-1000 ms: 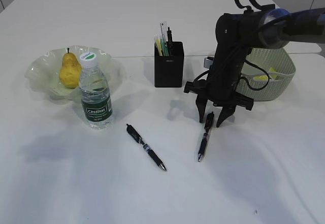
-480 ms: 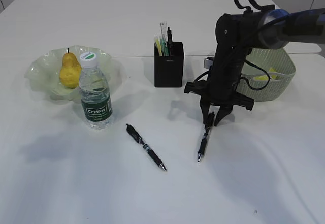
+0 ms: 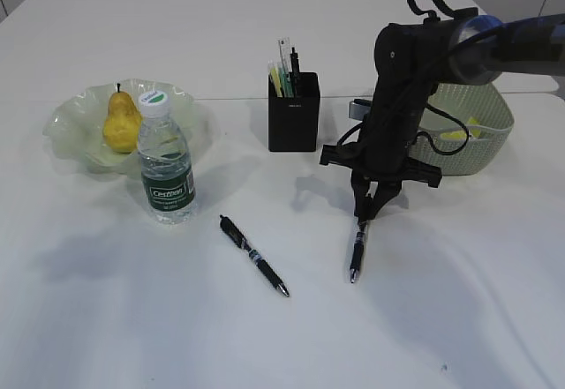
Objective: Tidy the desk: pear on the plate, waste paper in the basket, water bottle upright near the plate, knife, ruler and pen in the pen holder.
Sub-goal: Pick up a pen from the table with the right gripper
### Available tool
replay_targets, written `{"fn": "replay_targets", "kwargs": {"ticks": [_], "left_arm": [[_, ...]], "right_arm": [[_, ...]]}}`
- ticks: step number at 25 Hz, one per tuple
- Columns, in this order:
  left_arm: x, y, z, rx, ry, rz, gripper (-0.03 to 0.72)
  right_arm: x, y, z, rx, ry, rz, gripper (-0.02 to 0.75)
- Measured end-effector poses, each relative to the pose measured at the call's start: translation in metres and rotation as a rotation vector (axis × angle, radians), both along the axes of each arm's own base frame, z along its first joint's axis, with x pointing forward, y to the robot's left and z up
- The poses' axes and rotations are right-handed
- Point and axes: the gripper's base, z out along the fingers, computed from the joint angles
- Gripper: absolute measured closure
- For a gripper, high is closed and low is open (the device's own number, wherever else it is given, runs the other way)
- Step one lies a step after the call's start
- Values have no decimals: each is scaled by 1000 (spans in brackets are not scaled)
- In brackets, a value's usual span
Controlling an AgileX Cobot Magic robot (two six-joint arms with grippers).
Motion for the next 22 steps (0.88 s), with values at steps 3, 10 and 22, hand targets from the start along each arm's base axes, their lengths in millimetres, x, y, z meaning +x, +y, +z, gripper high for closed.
{"fn": "replay_targets", "kwargs": {"ticks": [3,10,22], "left_arm": [[0,0,0,0,4,0,223],[0,0,0,0,5,-1,223],[-2,0,-1,-1,22,-2,223]], "right_arm": [[0,0,0,0,-2,16,636],[0,-2,24,-13,-70,101,636],[-12,11,90,-88,-250,299,639]]}}
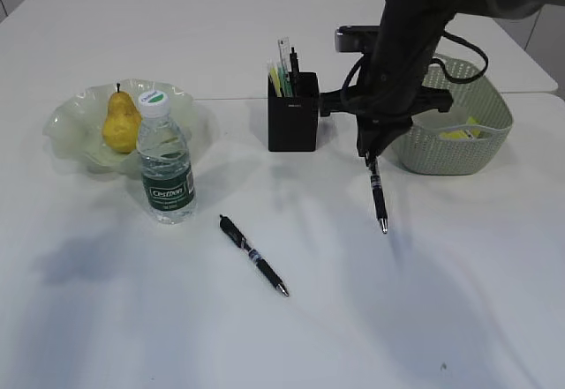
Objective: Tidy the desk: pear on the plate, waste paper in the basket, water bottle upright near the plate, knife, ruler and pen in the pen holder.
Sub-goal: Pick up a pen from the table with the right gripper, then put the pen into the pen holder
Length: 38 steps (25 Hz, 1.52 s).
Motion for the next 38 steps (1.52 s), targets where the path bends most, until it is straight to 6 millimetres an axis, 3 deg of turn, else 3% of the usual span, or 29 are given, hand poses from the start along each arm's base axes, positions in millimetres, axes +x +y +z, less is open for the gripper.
{"fn": "replay_targets", "kwargs": {"ticks": [9,19,24,38], "left_arm": [[-1,0,0,-1,15,-2,223],[-2,0,-1,-1,19,-2,223],[-2,0,-1,-1,19,-2,223],[-1,0,0,-1,13,-1,223]], "right_arm": [[-25,32,31,-5,-68,129,639],[-51,18,19,-25,-120,155,639],[-63,10,21,-20,-243,186,639],[-32,26,46,146,-784,267,639]]}}
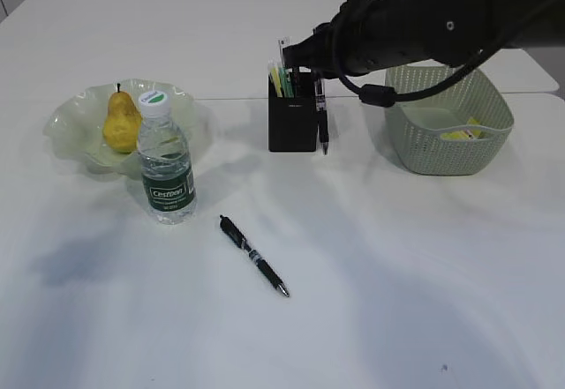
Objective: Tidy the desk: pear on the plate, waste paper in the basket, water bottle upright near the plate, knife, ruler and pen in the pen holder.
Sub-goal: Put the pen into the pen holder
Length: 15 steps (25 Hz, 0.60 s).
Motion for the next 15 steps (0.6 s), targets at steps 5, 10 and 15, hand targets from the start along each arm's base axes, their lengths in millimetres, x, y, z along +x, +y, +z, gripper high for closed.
{"fn": "replay_targets", "kwargs": {"ticks": [5,10,15], "left_arm": [[0,0,0,0,0,0,223],[0,0,0,0,0,0,223],[0,0,0,0,0,0,223]], "right_arm": [[17,-5,-13,19,-47,-8,639],[39,-10,-9,24,-148,-2,640],[56,-3,-5,47,-270,37,640]]}}
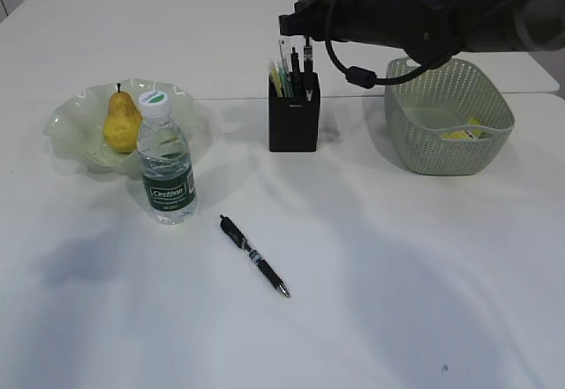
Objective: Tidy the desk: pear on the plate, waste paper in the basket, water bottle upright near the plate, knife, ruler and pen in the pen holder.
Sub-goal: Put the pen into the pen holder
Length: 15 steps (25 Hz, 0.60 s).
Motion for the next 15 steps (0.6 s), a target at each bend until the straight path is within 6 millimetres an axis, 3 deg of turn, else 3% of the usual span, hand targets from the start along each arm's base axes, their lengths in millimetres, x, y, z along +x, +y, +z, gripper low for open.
{"fn": "replay_targets", "kwargs": {"ticks": [15], "left_arm": [[0,0,0,2,-2,0,223]], "right_arm": [[34,9,-16,56,-144,38,640]]}}
